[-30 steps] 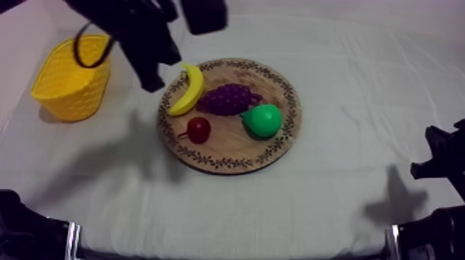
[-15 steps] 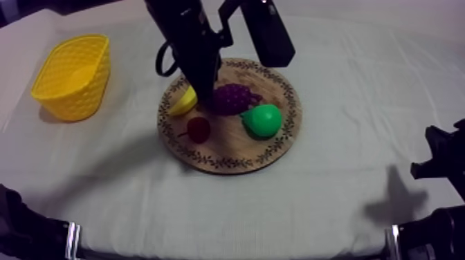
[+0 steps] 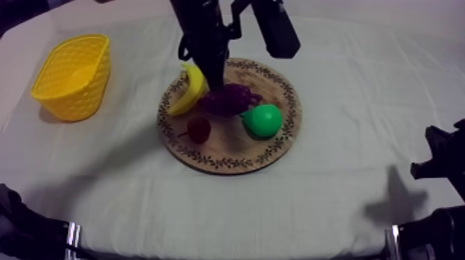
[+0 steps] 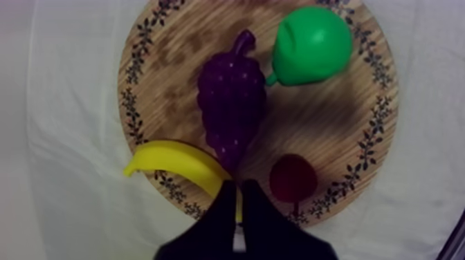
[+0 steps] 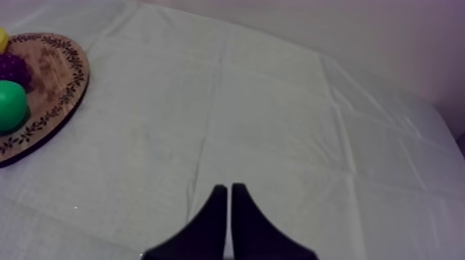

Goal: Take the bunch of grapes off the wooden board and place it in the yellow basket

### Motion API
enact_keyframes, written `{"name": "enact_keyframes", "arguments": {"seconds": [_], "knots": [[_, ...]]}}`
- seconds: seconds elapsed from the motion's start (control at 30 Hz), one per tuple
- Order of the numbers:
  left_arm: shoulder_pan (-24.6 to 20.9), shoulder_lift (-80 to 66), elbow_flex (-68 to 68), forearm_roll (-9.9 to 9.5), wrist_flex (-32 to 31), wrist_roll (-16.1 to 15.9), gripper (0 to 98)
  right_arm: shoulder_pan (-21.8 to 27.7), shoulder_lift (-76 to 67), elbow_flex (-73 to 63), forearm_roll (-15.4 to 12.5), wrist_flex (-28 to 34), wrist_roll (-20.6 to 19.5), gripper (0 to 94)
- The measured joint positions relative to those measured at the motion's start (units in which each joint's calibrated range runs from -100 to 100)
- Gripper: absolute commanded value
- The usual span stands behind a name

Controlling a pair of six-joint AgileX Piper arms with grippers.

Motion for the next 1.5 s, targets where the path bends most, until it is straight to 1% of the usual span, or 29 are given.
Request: {"name": "enact_keyframes", "arguments": {"seconds": [0.23, 0.33, 0.4, 0.8, 0.93, 1.03, 1.27, 1.5], "knots": [[0.25, 0.90, -0.99, -0.21, -0.51, -0.12, 35.3, 0.00, 0.00, 0.00, 0.00, 0.00, 0.18, 0.3], [0.45, 1.49, -1.29, -0.26, -0.90, -0.09, 47.9, 0.00, 0.00, 0.00, 0.00, 0.00, 0.01, 0.3], [0.58, 1.88, -1.29, -0.26, -1.15, -0.09, 54.5, 0.00, 0.00, 0.00, 0.00, 0.00, 0.01, 0.3], [-0.01, 5.27, -0.84, 0.05, -2.49, 0.53, 80.2, 0.00, 0.00, 0.00, 0.00, 0.00, 0.01, 0.3], [-0.24, 6.81, -0.78, 0.11, -2.61, 0.53, 86.5, 0.00, 0.00, 0.00, 0.00, 0.00, 0.01, 0.3], [-0.31, 8.19, -0.78, 0.16, -2.91, 0.39, 89.1, 0.00, 0.00, 0.00, 0.00, 0.00, 0.01, 0.3], [-0.31, 11.64, -1.69, 0.04, -4.53, 0.24, 91.2, 0.00, 0.00, 0.00, 0.00, 0.00, 0.01, 0.3], [-0.44, 15.98, -5.45, -0.19, -4.98, 0.07, 93.4, 0.00, 0.00, 0.00, 0.00, 0.00, 0.01, 0.3]]}}
